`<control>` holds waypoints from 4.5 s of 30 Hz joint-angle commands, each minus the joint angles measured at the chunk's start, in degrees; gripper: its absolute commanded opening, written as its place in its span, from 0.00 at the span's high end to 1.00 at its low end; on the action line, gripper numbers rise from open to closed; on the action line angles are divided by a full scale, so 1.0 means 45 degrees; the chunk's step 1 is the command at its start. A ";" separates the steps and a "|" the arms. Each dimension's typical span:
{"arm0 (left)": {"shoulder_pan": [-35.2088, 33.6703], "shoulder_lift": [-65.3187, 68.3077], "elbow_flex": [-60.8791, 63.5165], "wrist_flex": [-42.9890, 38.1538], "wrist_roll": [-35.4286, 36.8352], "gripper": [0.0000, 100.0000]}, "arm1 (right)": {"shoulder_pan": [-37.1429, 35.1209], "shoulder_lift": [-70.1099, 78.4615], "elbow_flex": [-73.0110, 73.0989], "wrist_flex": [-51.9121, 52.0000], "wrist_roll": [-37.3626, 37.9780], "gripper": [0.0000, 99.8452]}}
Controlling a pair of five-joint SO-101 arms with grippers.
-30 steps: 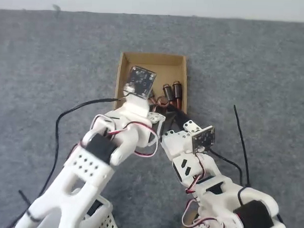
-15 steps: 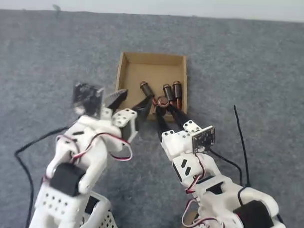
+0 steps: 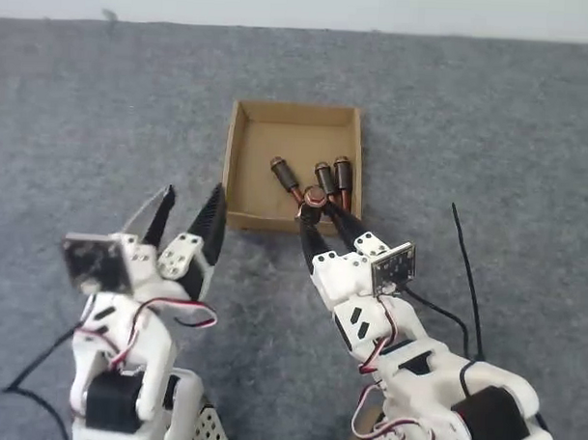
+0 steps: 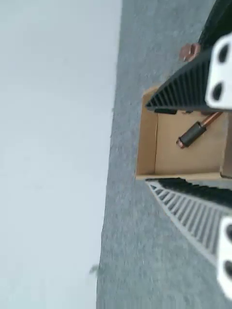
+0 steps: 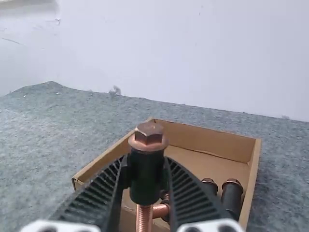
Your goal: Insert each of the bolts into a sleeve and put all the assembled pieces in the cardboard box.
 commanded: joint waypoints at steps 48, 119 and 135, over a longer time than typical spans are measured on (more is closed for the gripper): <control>-0.4122 -0.0156 0.4503 0.2071 -0.2481 0.98 | 0.0479 -0.0654 -0.4083 0.5499 0.0215 0.99; -0.4122 -0.0156 0.4503 0.1973 -0.2481 0.98 | 0.1924 0.7707 -2.4947 3.2283 0.2012 0.99; -0.4142 -0.0156 0.4503 0.1973 -0.2481 0.98 | 0.4327 0.5402 -2.3287 3.6933 0.2344 0.99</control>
